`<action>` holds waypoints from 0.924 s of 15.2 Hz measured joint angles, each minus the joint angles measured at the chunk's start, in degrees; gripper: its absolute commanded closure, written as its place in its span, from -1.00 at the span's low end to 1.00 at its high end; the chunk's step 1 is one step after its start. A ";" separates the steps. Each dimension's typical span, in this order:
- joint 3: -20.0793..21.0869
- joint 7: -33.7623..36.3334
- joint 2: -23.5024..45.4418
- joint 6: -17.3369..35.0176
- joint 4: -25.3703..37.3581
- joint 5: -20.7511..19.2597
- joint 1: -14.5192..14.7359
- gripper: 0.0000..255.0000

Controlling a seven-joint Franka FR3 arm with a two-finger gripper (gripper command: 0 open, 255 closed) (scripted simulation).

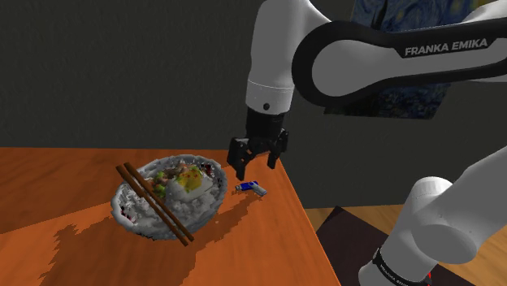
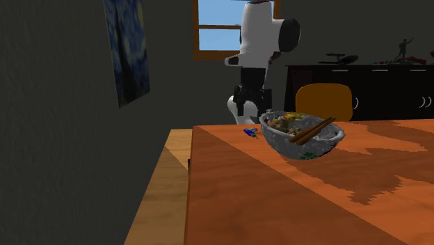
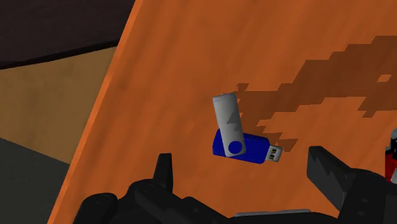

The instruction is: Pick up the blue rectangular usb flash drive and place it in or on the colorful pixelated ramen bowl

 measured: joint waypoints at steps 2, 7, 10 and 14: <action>1.23 1.43 1.45 1.69 0.22 -0.29 0.01 -1.00; 1.89 1.72 2.05 5.54 -2.88 -0.20 0.11 -1.00; 2.18 1.90 2.49 6.71 -3.61 -0.25 0.11 -1.00; 2.20 1.90 2.52 6.90 -3.75 -0.25 0.11 -1.00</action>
